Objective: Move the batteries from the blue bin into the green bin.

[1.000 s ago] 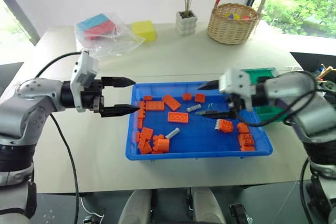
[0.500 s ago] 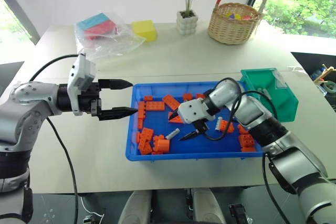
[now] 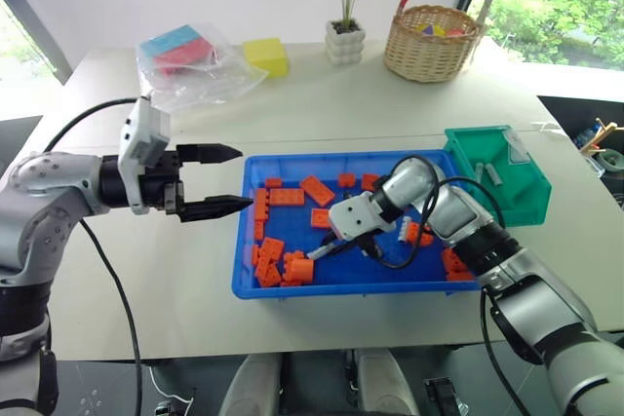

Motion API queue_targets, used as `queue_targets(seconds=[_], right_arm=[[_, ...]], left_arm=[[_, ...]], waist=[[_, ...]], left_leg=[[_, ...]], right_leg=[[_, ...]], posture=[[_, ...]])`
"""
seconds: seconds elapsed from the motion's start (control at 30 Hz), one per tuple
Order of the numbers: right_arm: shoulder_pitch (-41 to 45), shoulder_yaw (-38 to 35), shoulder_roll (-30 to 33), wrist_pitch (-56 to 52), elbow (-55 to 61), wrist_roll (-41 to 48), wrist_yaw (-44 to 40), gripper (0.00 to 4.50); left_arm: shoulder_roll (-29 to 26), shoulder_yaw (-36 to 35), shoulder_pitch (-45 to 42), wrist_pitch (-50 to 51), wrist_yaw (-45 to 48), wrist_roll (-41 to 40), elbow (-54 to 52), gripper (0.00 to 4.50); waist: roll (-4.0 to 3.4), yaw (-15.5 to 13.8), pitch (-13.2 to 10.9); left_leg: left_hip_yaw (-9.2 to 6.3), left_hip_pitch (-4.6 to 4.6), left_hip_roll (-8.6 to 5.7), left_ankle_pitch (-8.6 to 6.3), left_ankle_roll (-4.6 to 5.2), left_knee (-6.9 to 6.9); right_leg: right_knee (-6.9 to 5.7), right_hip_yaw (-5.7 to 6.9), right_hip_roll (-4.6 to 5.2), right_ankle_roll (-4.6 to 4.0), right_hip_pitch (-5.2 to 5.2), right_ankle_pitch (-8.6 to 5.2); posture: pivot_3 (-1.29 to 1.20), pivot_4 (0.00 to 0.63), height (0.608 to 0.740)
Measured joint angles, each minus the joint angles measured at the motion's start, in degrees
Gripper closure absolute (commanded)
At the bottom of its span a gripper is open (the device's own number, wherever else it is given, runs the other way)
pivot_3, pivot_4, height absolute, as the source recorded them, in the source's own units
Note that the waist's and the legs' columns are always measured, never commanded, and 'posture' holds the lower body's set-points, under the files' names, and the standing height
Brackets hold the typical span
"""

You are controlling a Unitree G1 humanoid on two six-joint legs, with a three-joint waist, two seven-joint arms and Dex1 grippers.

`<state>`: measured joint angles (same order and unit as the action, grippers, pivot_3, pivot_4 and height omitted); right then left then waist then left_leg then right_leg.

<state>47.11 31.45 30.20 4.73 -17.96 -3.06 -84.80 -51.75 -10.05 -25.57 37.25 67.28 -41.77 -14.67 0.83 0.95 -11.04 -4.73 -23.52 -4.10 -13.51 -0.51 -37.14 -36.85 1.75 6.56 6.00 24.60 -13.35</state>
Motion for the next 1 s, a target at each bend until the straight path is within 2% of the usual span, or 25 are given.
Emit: queue_targets(seconds=[0.17,0.3,0.4,0.57,0.73,0.83,1.0], right_arm=[[-0.87,-1.38,0.16,-3.82,3.05,0.86,0.38,4.45],[-2.54,-5.51,1.24,-10.47,9.96,3.59,2.56,4.45],[-3.30,-11.55,2.45,-17.74,15.90,5.71,7.50,4.45],[-6.15,-26.99,3.87,-33.46,24.51,9.74,21.74,4.45],[-10.25,-43.50,7.52,-49.09,25.55,10.38,37.43,4.45],[-14.89,-49.79,9.94,-53.71,25.92,10.62,42.63,4.45],[-21.95,-52.29,11.19,-57.24,29.33,12.10,45.13,4.45]], left_arm=[[0.34,0.47,-2.00,-0.31,0.32,0.17,1.13,0.00],[0.77,1.92,-2.25,-0.47,0.94,0.61,1.40,0.00],[0.78,2.24,-2.25,-0.50,1.27,0.64,1.42,0.00],[0.79,2.31,-2.16,-0.58,1.46,0.77,1.55,0.00],[0.85,2.42,-1.90,-0.60,1.74,1.11,1.74,0.00],[1.24,2.67,-2.28,-0.72,2.52,1.28,2.72,0.00],[2.03,3.76,-4.07,-1.82,3.28,2.17,4.62,0.00]], waist=[[0.00,-0.06,0.00],[0.00,-0.15,0.00],[0.00,-0.22,0.00],[0.00,-0.57,0.00],[0.00,-1.36,0.00],[0.00,-1.54,0.00],[-0.01,-1.22,0.00]], left_leg=[[0.00,0.01,0.00,0.00,-0.01,-0.02],[0.00,0.01,0.00,0.00,-0.01,-0.02],[0.00,0.01,0.00,0.00,0.00,-0.02],[-0.01,0.00,-0.04,0.00,0.00,-0.01],[0.05,-0.01,-0.06,-0.01,0.01,0.00],[0.05,-0.01,-0.03,-0.02,0.03,0.05],[0.13,-0.01,-0.02,-0.02,0.06,0.01]], right_leg=[[-0.08,-0.01,0.00,0.00,0.01,0.00],[-0.10,-0.02,0.02,-0.01,0.02,0.00],[-0.10,-0.03,0.04,-0.01,0.03,-0.01],[-0.09,-0.02,0.14,-0.02,0.02,-0.01],[-0.06,-0.02,0.19,-0.03,0.03,-0.02],[-0.05,-0.02,0.20,-0.04,0.03,-0.03],[-0.04,-0.04,0.21,-0.03,0.03,-0.02]], posture=[[0.00,0.150,0.702],[0.00,0.150,0.702],[0.00,0.150,0.702],[0.00,0.150,0.702],[0.00,0.150,0.702],[0.00,0.150,0.702],[0.00,0.150,0.702]])
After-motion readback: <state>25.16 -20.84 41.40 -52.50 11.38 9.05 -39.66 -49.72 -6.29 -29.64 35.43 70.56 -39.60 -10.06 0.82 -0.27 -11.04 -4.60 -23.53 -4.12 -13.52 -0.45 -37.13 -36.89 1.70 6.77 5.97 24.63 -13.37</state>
